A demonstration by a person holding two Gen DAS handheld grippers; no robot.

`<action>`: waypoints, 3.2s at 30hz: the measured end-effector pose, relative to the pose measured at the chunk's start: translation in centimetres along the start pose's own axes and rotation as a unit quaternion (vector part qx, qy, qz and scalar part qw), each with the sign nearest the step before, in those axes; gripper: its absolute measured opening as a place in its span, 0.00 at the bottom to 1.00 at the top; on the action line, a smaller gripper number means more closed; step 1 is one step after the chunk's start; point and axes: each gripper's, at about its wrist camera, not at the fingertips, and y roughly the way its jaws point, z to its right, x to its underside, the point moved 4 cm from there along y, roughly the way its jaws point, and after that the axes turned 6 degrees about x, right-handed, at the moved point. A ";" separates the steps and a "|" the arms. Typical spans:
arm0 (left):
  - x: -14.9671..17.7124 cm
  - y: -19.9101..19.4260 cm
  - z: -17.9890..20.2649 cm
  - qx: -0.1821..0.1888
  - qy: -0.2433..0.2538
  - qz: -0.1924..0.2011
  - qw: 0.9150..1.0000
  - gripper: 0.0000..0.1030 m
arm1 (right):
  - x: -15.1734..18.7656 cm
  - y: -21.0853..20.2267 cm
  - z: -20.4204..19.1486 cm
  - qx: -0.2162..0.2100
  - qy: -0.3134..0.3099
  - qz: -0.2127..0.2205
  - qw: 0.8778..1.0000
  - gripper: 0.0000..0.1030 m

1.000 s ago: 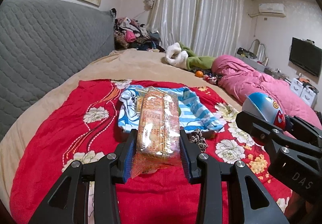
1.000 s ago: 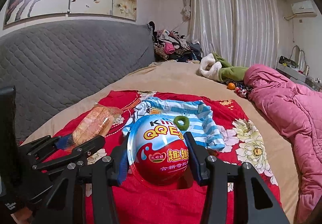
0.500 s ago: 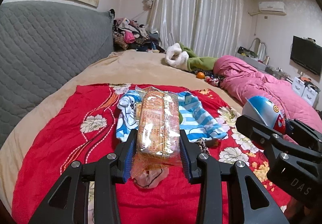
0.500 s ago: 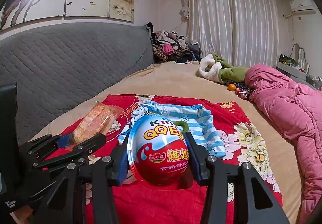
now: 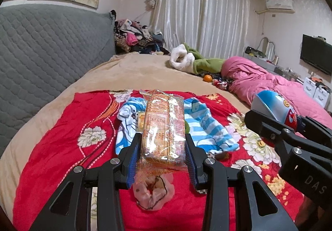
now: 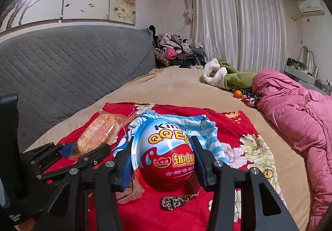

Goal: Organize objects
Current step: 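Carry the wafer packet and Kinder egg over the striped tray and lower them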

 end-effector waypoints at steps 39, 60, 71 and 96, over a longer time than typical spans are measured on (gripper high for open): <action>-1.4 13.3 -2.5 -0.015 -0.011 -0.044 0.999 0.40 | -0.7 11.5 2.3 0.009 0.000 -0.038 0.999 0.48; 0.8 19.9 -3.4 -0.014 -0.017 -0.089 0.996 0.40 | 2.0 18.0 3.1 0.017 -0.006 -0.082 0.997 0.48; 1.6 21.9 -3.6 -0.017 -0.017 -0.113 0.993 0.40 | 3.5 21.3 3.6 0.021 -0.007 -0.112 0.993 0.48; 3.9 24.5 -3.7 -0.012 -0.027 -0.161 0.986 0.40 | 5.9 24.6 4.0 0.027 -0.009 -0.158 0.987 0.48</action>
